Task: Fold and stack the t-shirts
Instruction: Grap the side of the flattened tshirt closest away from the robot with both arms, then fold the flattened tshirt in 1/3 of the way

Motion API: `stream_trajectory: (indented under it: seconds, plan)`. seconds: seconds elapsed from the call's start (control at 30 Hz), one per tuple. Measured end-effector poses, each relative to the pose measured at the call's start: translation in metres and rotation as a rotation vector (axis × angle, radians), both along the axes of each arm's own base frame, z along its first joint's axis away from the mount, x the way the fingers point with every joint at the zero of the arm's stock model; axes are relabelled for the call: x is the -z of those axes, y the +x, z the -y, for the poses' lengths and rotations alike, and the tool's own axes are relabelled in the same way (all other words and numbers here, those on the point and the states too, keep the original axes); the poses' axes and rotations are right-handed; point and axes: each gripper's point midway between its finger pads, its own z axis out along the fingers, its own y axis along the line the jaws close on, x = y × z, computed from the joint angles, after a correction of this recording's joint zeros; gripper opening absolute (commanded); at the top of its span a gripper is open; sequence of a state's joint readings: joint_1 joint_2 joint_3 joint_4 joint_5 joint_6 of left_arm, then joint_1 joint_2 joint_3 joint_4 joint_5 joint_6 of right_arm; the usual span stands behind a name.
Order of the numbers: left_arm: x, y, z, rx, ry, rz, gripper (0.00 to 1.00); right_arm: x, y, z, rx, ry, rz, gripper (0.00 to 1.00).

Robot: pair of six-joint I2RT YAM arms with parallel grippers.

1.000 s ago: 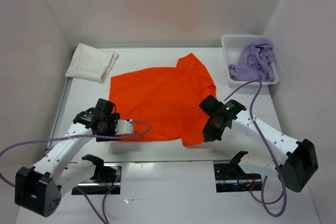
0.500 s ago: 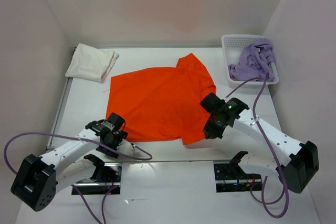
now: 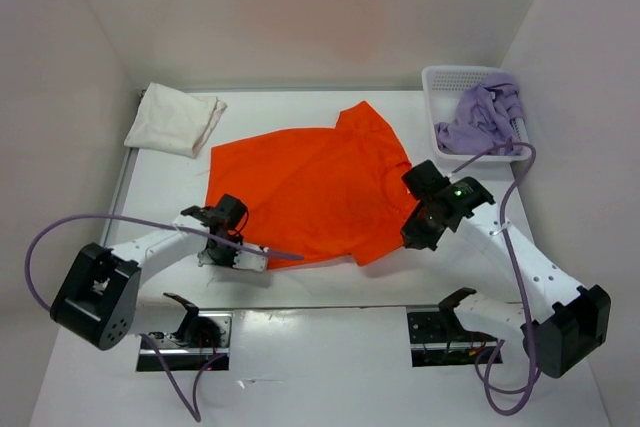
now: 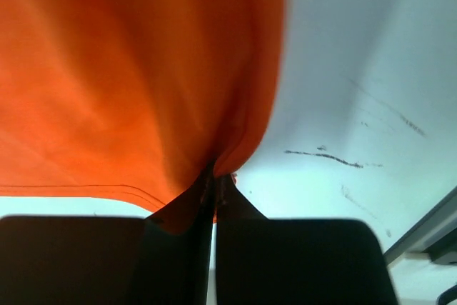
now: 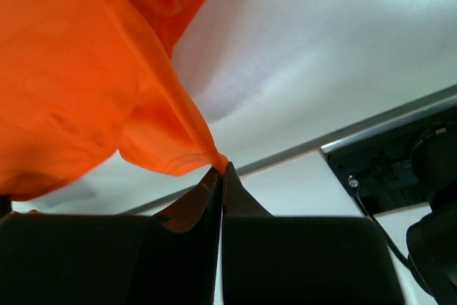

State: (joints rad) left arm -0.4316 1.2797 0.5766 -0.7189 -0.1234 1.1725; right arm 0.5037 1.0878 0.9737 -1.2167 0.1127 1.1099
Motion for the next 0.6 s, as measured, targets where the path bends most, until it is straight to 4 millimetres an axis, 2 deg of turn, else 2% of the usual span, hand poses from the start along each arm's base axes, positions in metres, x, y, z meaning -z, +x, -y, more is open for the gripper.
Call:
stream_trajectory:
  seconds: [0.1,0.2,0.27,0.37,0.47,0.6]
  plan:
    - [-0.01,0.015,0.008,-0.081,-0.081,0.002,0.0,-0.009,0.017,0.007,-0.005,-0.012,0.033,0.0]
    - [-0.038,0.044,0.007,-0.177,-0.148,0.07,0.0,-0.014,0.048,0.011,-0.017,-0.044,0.059,0.0]
    - [-0.058,0.067,0.005,-0.214,-0.185,0.136,0.0,-0.015,0.08,0.008,-0.041,-0.073,0.082,0.0]
    - [-0.078,0.089,0.001,-0.255,-0.211,0.186,0.0,-0.014,0.134,0.0,-0.082,-0.118,0.123,0.0]
    - [-0.077,0.104,-0.004,-0.301,-0.214,0.178,0.0,-0.008,0.176,-0.005,-0.117,-0.153,0.156,0.0]
    - [-0.055,0.117,-0.013,-0.374,-0.196,0.106,0.0,0.006,0.21,0.004,-0.121,-0.199,0.16,0.0]
